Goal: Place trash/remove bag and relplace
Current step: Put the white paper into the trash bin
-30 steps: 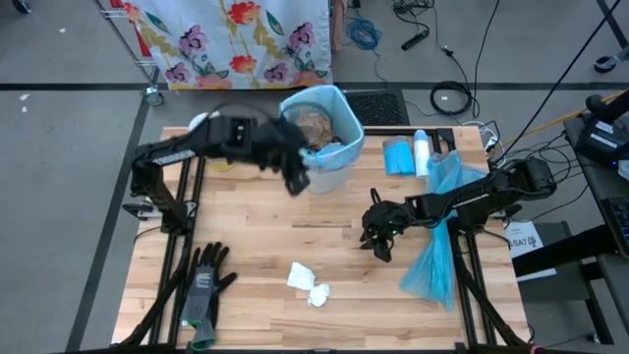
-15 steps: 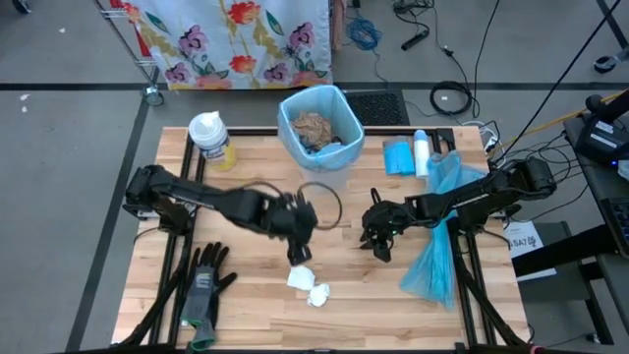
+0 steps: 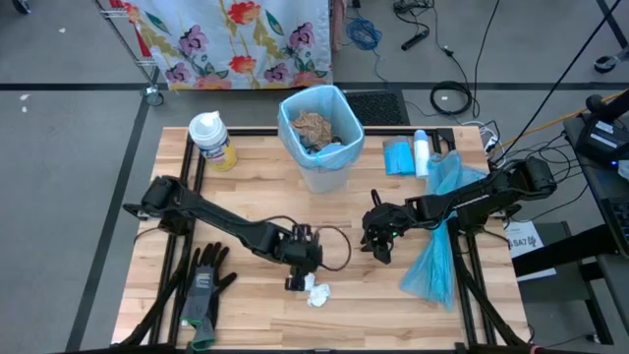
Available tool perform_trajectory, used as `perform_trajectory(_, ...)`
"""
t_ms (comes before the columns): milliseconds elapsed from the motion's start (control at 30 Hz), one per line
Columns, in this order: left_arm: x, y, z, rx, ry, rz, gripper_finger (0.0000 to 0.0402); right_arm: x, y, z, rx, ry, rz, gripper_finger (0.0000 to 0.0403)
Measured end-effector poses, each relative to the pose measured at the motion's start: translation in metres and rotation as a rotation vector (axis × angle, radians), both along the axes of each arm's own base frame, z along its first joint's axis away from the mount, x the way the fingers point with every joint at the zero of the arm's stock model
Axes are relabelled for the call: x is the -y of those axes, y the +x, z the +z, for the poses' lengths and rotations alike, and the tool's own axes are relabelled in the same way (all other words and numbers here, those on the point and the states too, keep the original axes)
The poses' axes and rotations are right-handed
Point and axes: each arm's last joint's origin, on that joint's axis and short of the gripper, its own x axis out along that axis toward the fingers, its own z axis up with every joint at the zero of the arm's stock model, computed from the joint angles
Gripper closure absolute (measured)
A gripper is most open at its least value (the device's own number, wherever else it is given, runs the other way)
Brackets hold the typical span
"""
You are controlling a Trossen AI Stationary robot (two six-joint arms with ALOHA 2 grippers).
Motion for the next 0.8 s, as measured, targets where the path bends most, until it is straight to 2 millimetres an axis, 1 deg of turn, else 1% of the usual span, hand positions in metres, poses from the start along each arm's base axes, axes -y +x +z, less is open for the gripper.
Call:
perform_trajectory(67,0.003,0.006,-0.011,-0.011,-0.012,-0.061,0.0256,0.000,0.000,0.000,-0.003,0.006,-0.007,0.0287)
perform_trajectory(167,0.009,0.016,-0.019,-0.003,-0.058,-0.138,0.0256,0.000,0.000,0.000,-0.007,0.016,-0.017,0.0287)
perform_trajectory(233,0.011,0.018,-0.024,-0.012,-0.071,-0.175,0.0256,0.000,0.000,0.000,-0.008,0.020,-0.020,0.0287)
perform_trajectory(367,0.013,0.018,-0.035,-0.055,-0.063,-0.257,0.0256,0.000,0.000,0.000,-0.009,0.021,-0.020,0.0287)
perform_trajectory(633,0.014,0.019,-0.044,-0.064,-0.003,-0.398,0.0257,0.000,0.000,0.000,-0.011,0.025,-0.025,0.0287)
perform_trajectory(700,0.014,0.021,-0.046,-0.057,0.006,-0.417,0.0263,0.000,0.000,0.000,-0.012,0.024,-0.026,0.0287)
perform_trajectory(800,0.013,0.018,-0.053,-0.107,0.012,-0.418,0.0277,0.000,0.000,0.000,-0.009,0.024,-0.026,0.0287)
